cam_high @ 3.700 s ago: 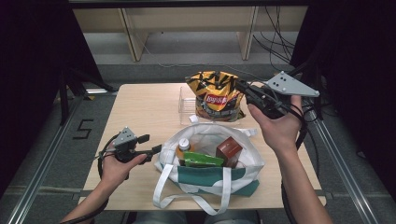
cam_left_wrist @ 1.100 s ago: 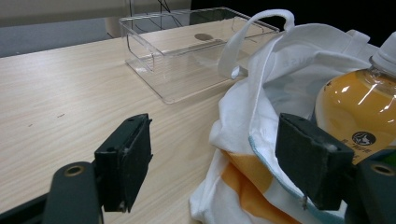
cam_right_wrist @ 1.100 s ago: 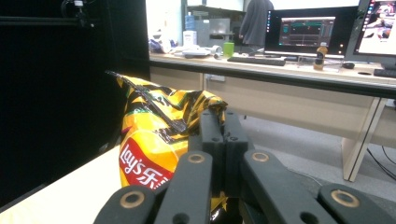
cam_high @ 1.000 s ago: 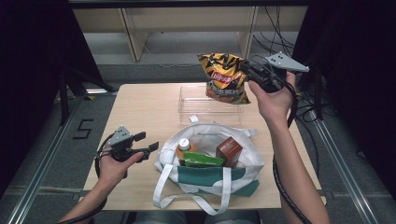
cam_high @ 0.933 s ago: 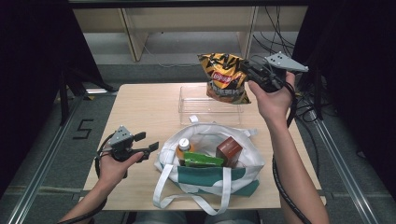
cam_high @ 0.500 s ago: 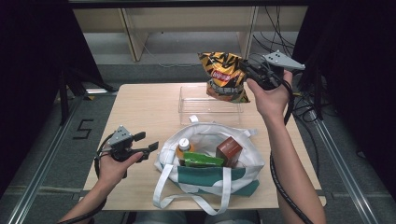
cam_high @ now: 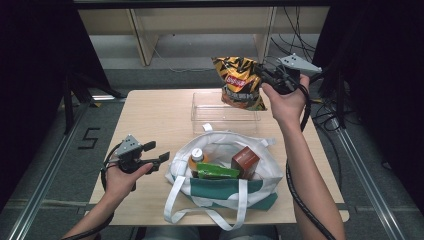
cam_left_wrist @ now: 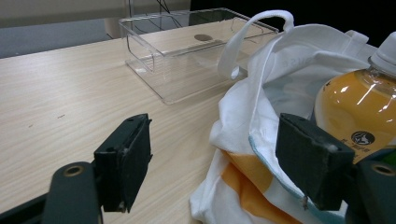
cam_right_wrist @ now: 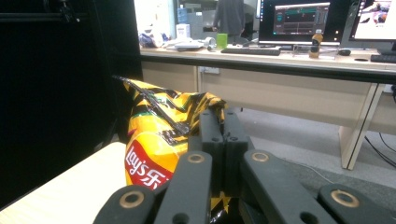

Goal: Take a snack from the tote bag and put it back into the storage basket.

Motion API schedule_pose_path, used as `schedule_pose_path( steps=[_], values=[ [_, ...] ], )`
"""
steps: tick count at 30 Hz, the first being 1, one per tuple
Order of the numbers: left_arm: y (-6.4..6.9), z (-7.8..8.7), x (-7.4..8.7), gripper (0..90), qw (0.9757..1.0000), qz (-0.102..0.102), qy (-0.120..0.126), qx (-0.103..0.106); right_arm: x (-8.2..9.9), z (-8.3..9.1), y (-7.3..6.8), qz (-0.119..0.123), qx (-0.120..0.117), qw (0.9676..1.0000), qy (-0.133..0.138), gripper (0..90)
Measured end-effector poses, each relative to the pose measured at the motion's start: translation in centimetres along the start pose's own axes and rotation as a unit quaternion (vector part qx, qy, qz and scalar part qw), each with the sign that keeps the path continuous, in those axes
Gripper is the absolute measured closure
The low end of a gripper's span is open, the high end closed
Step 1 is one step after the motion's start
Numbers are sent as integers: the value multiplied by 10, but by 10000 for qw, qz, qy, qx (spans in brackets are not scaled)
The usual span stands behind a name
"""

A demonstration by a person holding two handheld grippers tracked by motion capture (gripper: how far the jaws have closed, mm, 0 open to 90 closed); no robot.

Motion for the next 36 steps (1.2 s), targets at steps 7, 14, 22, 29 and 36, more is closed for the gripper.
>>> schedule_pose_path(
  steps=[7,14,22,29,36],
  values=[
    [-1,0,0,262,10000,23,10,8,3,-8,5,-6,-21,10000,-28,900],
    [-1,1,0,261,10000,12,1,-20,7,-15,8,-62,2,9999,-83,900],
    [-1,1,0,261,10000,26,18,3,8,-23,12,-97,-48,9999,-117,900],
    [-2,2,0,260,10000,25,13,-34,5,-30,16,-174,-22,9998,-120,900],
    [-2,2,-1,260,10000,30,18,-35,5,-37,18,-216,-28,9997,-128,900]
  ],
)
Point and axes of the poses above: each handheld gripper's, and its own axes: z roughly backward along the jaws, x roughly out of its underside, y roughly to its right, the point moved 1 cm from there along -z, roughly forward along the jaws, and after that the axes turned 13 degrees about -x, right-handed, at the moved point
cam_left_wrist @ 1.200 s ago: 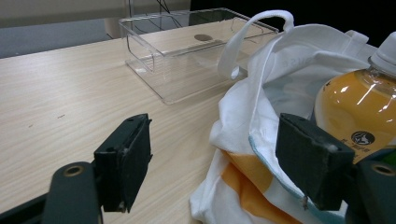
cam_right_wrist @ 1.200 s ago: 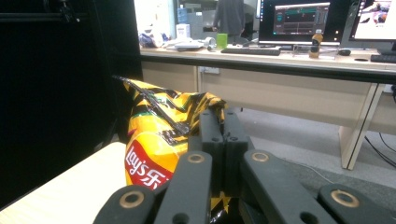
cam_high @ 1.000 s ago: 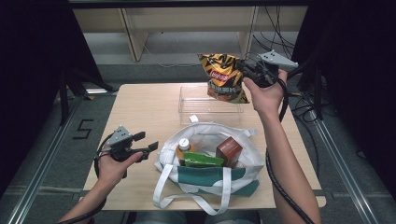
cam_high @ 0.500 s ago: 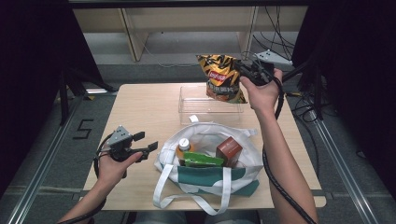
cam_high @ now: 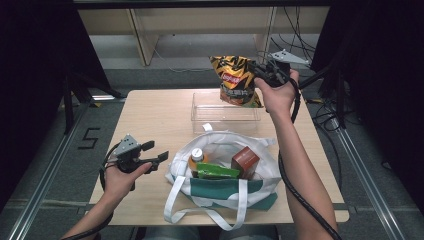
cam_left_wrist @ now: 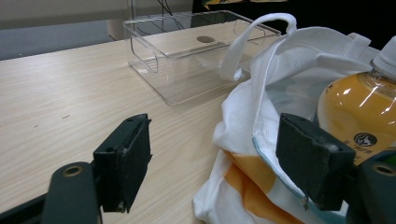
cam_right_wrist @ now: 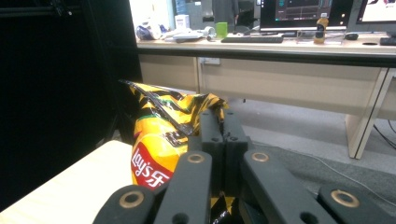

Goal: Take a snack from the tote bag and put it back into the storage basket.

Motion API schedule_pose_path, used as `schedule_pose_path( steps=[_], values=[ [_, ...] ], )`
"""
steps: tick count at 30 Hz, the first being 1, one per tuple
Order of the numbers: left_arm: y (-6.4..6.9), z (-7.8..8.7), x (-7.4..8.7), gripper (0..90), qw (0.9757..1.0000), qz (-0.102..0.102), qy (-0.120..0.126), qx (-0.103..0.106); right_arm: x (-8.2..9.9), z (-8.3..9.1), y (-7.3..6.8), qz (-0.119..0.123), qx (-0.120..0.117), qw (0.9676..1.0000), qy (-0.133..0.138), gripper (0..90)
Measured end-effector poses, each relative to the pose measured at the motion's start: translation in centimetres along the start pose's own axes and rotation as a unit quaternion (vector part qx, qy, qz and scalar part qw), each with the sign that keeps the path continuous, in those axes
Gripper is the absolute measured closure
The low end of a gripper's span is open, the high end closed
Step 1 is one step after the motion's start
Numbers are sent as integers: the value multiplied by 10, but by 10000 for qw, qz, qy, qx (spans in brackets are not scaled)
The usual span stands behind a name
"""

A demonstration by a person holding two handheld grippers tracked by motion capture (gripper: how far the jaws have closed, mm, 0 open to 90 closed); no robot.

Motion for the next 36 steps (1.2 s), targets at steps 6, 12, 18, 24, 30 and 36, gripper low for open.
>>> schedule_pose_path(
  steps=[6,12,18,24,30,36],
  values=[
    [0,-1,1,260,10000,-1,-8,9,1,-5,3,-82,-10,10000,-18,900],
    [-1,0,0,260,10000,-17,-16,-8,3,-10,8,-95,-6,9999,-48,900],
    [0,0,0,260,10000,-16,-8,-2,6,-18,9,-183,-18,9997,-156,900],
    [-1,0,1,260,10000,33,-13,-11,6,-24,10,-207,-43,9996,-170,900],
    [0,1,0,260,10000,2,10,-13,5,-29,10,-199,-70,9996,-210,900],
    [0,1,-1,260,10000,-31,15,-2,9,-32,11,-291,-55,9993,-223,900]
  ],
)
Point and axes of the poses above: each handheld gripper's, and its own axes: z roughly backward along the jaws, x roughly out of its underside, y roughly to its right, the point moved 1 cm from there along -z, roughly forward along the jaws, and after that the axes turned 13 degrees about -x, right-handed, at the moved point
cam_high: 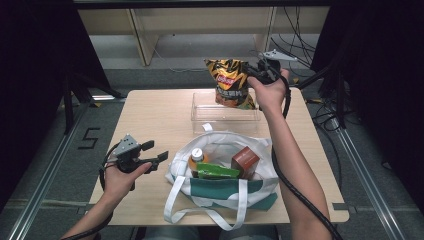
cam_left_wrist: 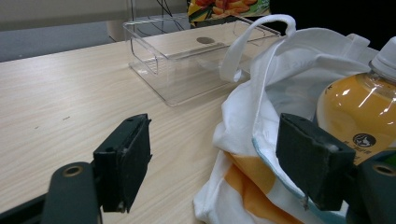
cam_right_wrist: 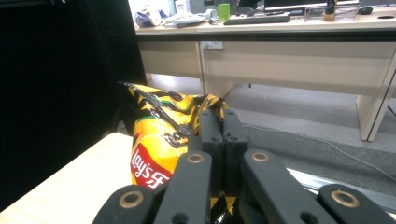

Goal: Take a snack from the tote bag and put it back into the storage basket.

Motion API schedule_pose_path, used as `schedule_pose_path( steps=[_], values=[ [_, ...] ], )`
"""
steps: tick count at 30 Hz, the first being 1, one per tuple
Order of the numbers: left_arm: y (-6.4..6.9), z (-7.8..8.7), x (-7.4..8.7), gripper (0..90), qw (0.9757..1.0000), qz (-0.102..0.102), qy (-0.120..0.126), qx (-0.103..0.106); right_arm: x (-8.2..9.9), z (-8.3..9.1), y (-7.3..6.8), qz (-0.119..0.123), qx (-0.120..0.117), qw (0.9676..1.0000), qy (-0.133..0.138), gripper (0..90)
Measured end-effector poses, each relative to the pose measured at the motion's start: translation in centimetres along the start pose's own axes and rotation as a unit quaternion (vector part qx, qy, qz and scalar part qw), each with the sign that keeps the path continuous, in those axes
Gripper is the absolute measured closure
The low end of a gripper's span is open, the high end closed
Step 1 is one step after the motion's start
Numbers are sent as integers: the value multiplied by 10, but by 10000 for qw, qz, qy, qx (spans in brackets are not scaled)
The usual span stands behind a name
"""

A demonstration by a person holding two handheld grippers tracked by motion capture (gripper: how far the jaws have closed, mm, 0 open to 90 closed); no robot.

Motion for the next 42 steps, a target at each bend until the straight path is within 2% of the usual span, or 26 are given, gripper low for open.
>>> schedule_pose_path(
  steps=[4,8,11,12,13,14,25,27,32,34,35,36,39,42],
  values=[
    [0,0,0,260,10000,34,17,24,0,-2,2,29,-5,10000,-61,900],
    [1,-1,1,260,10000,12,-19,9,1,-4,3,-80,-9,9999,-96,900],
    [2,-1,0,260,10000,9,-8,24,2,-5,7,-26,-21,9999,-103,900],
    [2,-1,0,260,10000,53,-14,13,2,-6,7,-80,-4,9999,-131,900],
    [1,0,0,260,10000,0,-19,-13,3,-7,7,-147,-13,9998,-104,900],
    [1,0,0,260,10000,-11,-31,-16,4,-8,8,-93,-8,9999,-145,900],
    [0,1,0,260,10000,2,-1,-2,6,-18,10,-242,10,9994,-261,900],
    [0,1,0,260,10000,5,3,12,7,-21,11,-171,0,9995,-256,900],
    [0,0,0,260,10000,30,22,16,9,-25,11,-252,-7,9991,-336,900],
    [0,0,0,260,10000,54,-6,0,10,-26,13,-131,-31,9993,-352,900],
    [0,0,1,260,10000,80,-16,-18,12,-26,12,-291,-8,9990,-352,900],
    [0,0,0,260,10000,-1,2,5,12,-27,13,-257,-1,9989,-380,900],
    [0,0,1,260,10000,-4,-5,13,14,-27,17,-214,12,9988,-438,900],
    [0,0,0,260,10000,-13,0,-2,15,-28,19,-292,52,9987,-418,900]
  ],
)
Point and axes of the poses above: each handheld gripper's, and its own axes: z roughly backward along the jaws, x roughly out of its underside, y roughly to its right, the point moved 1 cm from there along -z, roughly forward along the jaws, and after that the axes turned 13 degrees about -x, right-handed, at the moved point
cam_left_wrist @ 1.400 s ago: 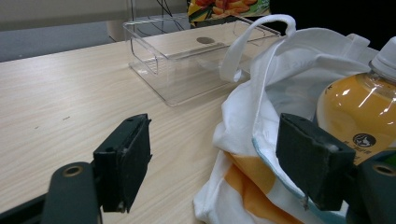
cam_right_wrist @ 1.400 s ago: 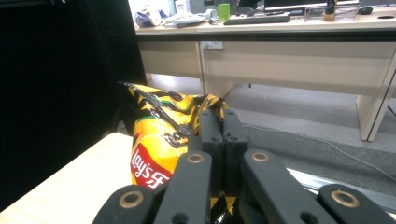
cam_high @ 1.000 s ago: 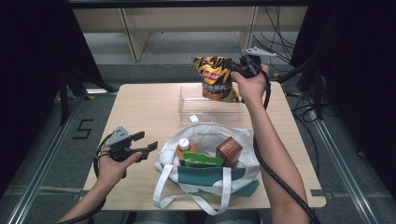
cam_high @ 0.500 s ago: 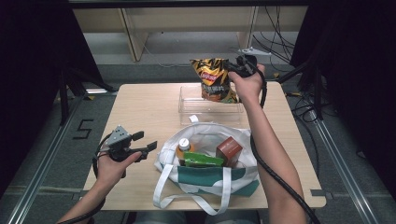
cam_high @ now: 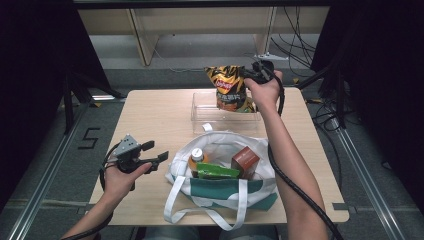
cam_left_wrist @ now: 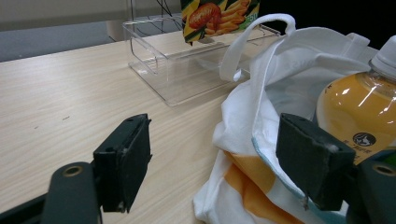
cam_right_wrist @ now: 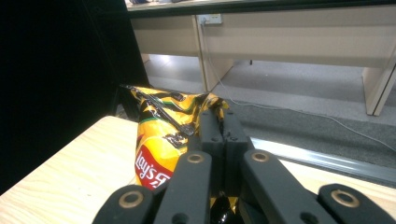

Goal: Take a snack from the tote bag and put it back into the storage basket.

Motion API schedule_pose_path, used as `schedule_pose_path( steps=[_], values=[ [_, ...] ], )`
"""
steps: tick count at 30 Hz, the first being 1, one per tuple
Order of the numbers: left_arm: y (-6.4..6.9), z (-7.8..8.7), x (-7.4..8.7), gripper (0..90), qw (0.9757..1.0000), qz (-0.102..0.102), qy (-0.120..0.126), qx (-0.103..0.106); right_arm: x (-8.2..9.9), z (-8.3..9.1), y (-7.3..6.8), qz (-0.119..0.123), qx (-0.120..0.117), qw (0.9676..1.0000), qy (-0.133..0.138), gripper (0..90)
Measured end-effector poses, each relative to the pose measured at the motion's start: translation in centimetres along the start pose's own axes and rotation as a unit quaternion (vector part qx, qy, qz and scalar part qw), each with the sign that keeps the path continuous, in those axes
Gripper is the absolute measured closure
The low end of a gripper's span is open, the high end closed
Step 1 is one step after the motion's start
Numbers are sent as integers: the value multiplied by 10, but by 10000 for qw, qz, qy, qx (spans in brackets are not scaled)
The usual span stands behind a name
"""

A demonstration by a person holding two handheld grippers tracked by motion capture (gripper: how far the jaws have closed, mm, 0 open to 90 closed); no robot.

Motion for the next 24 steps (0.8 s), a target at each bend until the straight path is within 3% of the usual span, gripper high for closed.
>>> schedule_pose_path(
  steps=[12,18,24],
  values=[
    [0,0,0,260,10000,8,-2,0,3,-3,7,-146,-107,9997,-161,900],
    [0,0,0,260,10000,-5,1,-4,5,-5,10,-56,-56,9998,-160,900],
    [0,0,0,260,10000,-9,-3,-2,7,-10,9,-116,-58,9997,-222,900]
  ],
)
Point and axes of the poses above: each handheld gripper's, and its own axes: z roughly backward along the jaws, x roughly out of its underside, y roughly to its right, the point moved 1 cm from there along -z, roughly forward along the jaws, and after that the axes turned 13 degrees about -x, right-handed, at the moved point
